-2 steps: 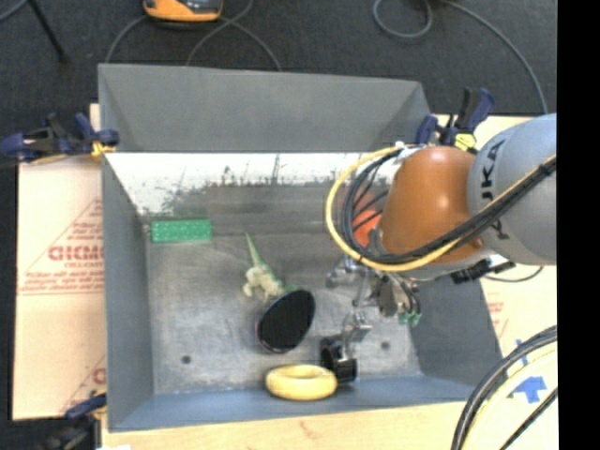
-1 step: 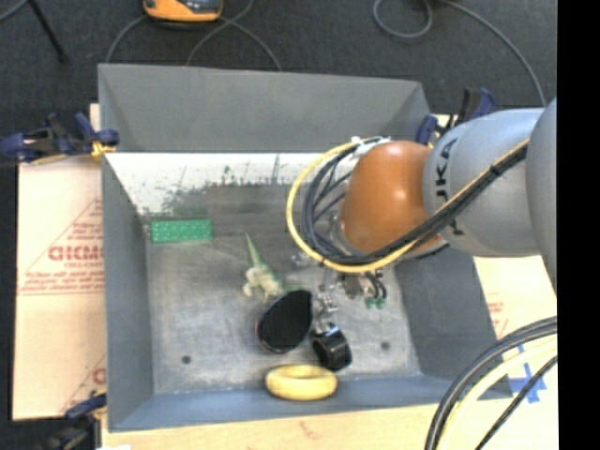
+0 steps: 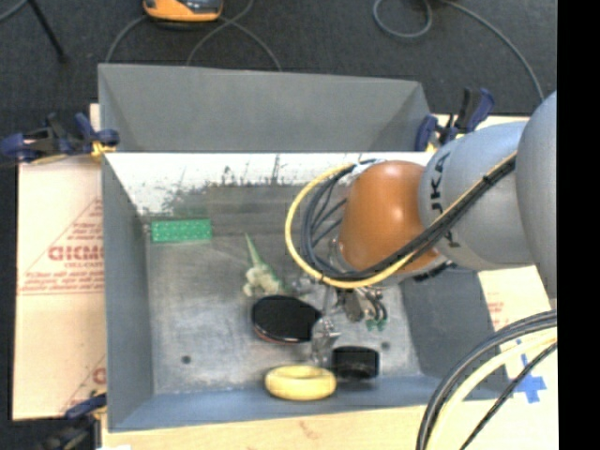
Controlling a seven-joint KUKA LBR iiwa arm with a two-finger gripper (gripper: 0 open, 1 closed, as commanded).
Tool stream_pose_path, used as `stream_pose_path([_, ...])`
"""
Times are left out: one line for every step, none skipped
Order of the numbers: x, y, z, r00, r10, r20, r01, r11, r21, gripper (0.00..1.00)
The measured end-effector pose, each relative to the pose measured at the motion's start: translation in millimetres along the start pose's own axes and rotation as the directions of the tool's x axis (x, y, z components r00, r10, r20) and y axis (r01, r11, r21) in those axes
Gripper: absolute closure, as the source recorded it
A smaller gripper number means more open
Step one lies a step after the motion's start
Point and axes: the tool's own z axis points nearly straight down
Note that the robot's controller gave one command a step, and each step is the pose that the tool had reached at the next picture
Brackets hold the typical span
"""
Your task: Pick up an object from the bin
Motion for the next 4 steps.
stream_pose_path([-16.0,24.2,-15.8,1.000,-0.001,-0.003,0.001,1.000,0.000,0.00])
stream_pose_path([-19.9,32.7,9.1,0.991,-0.133,0.017,0.133,0.991,0.008,0.00])
stream_pose_path([-21.9,32.1,7.2,0.992,-0.127,0.024,0.127,0.992,0.008,1.00])
stream_pose_path([-21.9,32.1,7.3,0.992,-0.127,0.024,0.127,0.992,0.008,1.00])
